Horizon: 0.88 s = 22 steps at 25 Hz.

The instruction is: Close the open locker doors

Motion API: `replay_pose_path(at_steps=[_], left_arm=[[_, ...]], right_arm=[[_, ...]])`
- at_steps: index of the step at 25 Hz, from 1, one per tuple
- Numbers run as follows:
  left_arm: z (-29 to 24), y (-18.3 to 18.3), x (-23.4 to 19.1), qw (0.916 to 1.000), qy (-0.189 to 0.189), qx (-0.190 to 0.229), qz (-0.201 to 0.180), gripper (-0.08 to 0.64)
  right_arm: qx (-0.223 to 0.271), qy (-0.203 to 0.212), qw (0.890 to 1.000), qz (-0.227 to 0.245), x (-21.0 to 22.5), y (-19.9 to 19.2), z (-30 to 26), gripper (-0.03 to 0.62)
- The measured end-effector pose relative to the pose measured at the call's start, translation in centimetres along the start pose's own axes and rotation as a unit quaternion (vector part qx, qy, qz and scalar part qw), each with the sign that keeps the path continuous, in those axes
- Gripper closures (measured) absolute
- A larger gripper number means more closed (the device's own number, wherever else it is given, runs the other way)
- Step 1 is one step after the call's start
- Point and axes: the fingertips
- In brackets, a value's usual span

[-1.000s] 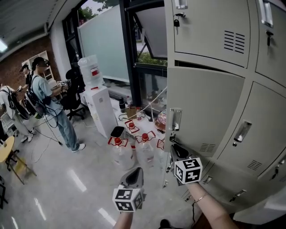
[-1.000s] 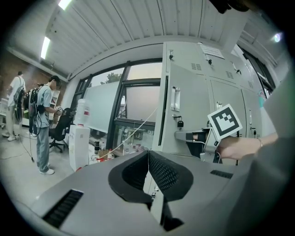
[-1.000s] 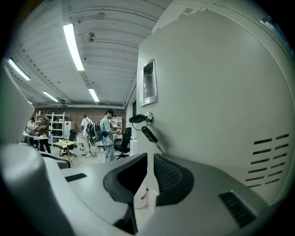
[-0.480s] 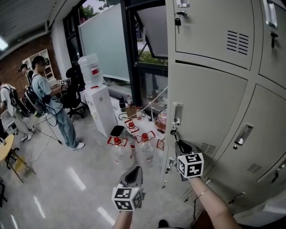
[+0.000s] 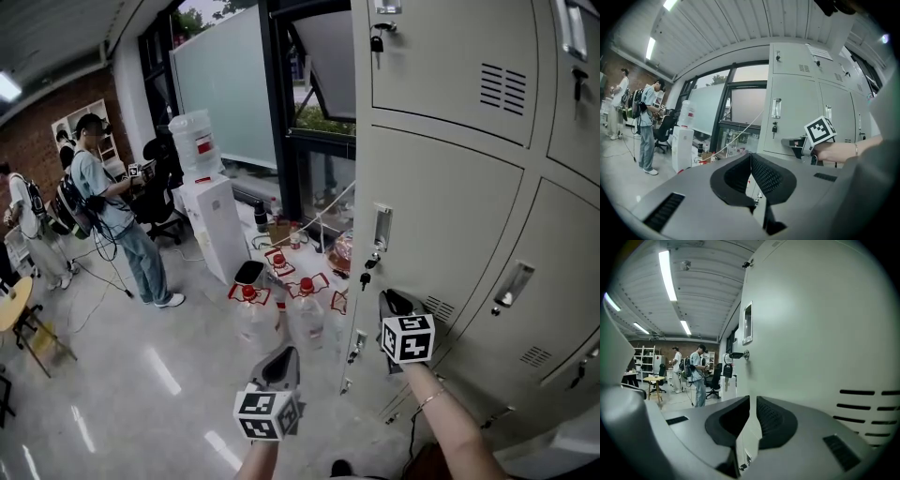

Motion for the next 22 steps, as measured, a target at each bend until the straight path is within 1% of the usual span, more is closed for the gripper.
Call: replay_pose_path(at_steps=[5,11,22], left_arm=[[0.3,-0.2,0.0,1.0,0.004,-0.002,0.0,0.539],[0.8,0.1,0.0,1.0,0.007,0.0,0.0,0.538],[2.1,0.2,-0.2,0.9999,0.003,0.0,-0.013,0.539]], right_arm=[[-0.005,0.003,1.0,0.001,0.0,-0.1,-0.2,0.56],[-0.002,0.01,1.0,-0.011,-0.3,0.2,0.1,0.555],[0.024,0.07,0.997,-0.022,-5.5,1.2,5.4,0.568]])
Point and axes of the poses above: the fingertips, and each gripper's own axes: z backward along the fingers, x to its right, y out of its top, and after that the axes turned 7 degrees about x, right-handed
